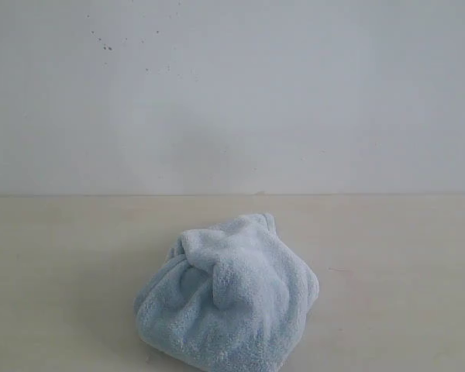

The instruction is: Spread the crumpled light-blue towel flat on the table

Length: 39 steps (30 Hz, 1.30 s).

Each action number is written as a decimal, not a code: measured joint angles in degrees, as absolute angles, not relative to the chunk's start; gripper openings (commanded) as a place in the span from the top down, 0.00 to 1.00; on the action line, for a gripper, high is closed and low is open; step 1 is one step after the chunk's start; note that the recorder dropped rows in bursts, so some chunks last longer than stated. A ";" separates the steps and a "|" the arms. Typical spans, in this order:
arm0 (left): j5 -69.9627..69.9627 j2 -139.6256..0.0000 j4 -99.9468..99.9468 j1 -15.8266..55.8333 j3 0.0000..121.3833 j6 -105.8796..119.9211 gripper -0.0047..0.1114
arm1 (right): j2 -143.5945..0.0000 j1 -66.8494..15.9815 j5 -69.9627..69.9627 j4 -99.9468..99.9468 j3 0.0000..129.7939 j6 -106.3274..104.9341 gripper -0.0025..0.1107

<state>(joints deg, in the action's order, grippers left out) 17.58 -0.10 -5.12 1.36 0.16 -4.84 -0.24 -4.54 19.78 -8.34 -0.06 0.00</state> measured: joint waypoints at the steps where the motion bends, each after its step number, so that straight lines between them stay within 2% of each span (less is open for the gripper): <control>1: 17.58 -0.10 -5.12 1.36 0.16 -4.84 0.92 | -0.24 -4.54 19.78 -8.34 -0.06 0.00 0.98; 7: 17.58 -0.10 -5.12 1.36 0.16 -4.84 0.92 | -0.24 -4.54 19.78 -11.86 -0.06 -0.47 0.98; 12: 17.58 -0.10 -5.12 1.36 0.16 -4.84 0.92 | -0.24 -4.54 17.64 -30.57 -0.06 0.99 0.98; 17: 17.58 -0.10 -5.12 1.36 0.16 -4.84 0.92 | -0.24 -5.03 -2.88 -23.39 -0.06 27.58 0.98; 19: 17.58 -0.10 -5.12 1.36 0.16 -4.84 0.92 | -0.24 -5.11 -13.20 -20.97 -0.06 33.12 0.98; 20: 17.58 -0.10 -5.12 1.36 0.16 -4.84 0.92 | -0.19 -5.11 -22.74 -18.20 -0.06 37.63 0.98; 24: 17.58 -0.10 -5.12 1.36 0.16 -4.84 0.92 | -0.10 -5.11 -41.87 -12.57 -0.06 51.84 0.98; 26: 17.58 -0.10 -5.12 1.36 0.16 -4.84 0.92 | -0.10 -5.11 -46.68 -11.28 0.61 58.02 0.98; 31: 17.58 -0.10 -5.12 1.36 0.16 -4.84 0.92 | -1.44 -5.11 -45.49 -5.95 10.80 58.65 0.98; 36: 17.58 -0.10 -5.12 1.36 0.16 -4.84 0.92 | -20.66 -5.11 -47.40 -17.47 31.81 46.72 0.98; 39: 17.58 -0.10 -5.12 1.36 0.16 -4.84 0.92 | -41.06 -5.11 -39.04 -23.31 42.40 31.77 0.98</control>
<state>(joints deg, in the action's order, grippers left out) 17.58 -0.10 -5.12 1.36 0.16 -4.84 -41.06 -5.11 -39.04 -23.31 42.40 31.77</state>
